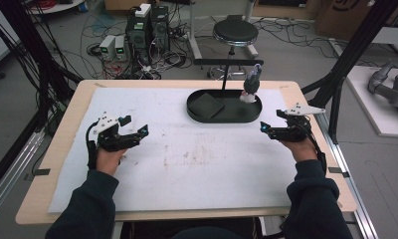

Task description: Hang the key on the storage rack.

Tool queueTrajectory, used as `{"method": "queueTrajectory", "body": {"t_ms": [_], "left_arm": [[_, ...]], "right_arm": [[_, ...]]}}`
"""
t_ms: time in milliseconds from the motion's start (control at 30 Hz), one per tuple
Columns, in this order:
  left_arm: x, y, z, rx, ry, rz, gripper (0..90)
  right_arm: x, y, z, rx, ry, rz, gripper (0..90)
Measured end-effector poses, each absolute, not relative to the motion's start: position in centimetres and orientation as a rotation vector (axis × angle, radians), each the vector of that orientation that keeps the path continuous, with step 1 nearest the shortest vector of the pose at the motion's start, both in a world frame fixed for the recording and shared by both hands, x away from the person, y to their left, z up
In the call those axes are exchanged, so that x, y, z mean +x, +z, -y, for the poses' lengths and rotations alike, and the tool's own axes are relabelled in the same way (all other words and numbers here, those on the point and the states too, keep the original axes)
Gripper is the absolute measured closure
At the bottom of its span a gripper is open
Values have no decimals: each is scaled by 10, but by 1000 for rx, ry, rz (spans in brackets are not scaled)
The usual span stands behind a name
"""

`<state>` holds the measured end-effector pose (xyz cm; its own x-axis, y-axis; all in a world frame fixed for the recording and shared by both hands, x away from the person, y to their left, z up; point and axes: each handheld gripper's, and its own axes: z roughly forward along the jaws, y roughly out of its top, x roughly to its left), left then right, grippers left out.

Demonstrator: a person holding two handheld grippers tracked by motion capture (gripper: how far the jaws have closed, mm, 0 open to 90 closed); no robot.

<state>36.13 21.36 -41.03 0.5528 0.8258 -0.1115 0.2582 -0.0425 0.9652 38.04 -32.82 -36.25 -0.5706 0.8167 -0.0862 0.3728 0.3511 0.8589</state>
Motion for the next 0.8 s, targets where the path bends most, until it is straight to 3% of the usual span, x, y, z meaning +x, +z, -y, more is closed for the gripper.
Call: {"method": "queueTrajectory", "body": {"t_ms": [800], "left_arm": [[359, -411, -211, 1610, 593, -932, 197]], "right_arm": [[360, -392, 334, 1036, 1075, -2089, 205]]}}
